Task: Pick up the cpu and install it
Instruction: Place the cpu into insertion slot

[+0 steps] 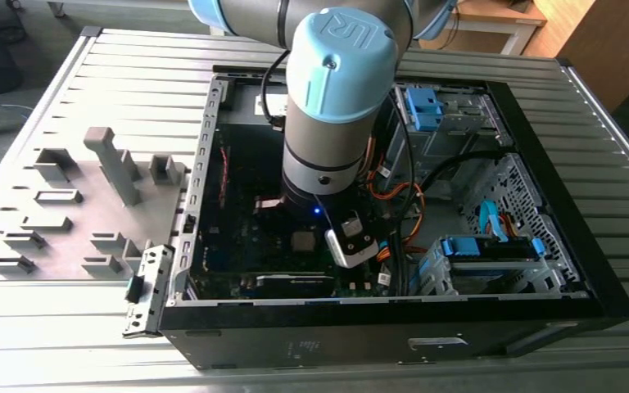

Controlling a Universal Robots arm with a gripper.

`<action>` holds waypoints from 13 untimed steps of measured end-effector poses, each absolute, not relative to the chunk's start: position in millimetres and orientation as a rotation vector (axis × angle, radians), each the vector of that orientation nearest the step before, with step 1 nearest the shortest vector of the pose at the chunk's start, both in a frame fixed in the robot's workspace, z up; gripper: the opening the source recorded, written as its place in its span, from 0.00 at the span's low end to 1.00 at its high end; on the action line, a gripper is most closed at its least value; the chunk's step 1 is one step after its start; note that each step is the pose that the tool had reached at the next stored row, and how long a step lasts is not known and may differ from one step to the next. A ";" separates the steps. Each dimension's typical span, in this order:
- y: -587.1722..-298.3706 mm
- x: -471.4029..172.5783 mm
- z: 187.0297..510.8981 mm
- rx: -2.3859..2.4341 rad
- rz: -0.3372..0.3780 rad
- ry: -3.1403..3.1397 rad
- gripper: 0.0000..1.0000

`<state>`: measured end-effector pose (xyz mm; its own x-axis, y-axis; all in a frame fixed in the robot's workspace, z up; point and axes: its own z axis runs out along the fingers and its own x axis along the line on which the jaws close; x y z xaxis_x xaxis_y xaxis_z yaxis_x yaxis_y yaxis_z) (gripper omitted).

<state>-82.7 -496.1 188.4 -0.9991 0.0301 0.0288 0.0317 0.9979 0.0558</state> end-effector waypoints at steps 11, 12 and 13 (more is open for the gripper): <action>-495.2 -82.7 190.6 -0.048 -0.100 -3.111 0.55; -495.2 -82.7 190.4 -0.048 -0.104 -3.111 0.55; -495.2 -82.7 190.3 -0.048 -0.108 -3.111 0.55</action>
<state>-82.7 -495.2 190.3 -0.9991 0.0298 0.0291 0.0317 0.9971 0.0686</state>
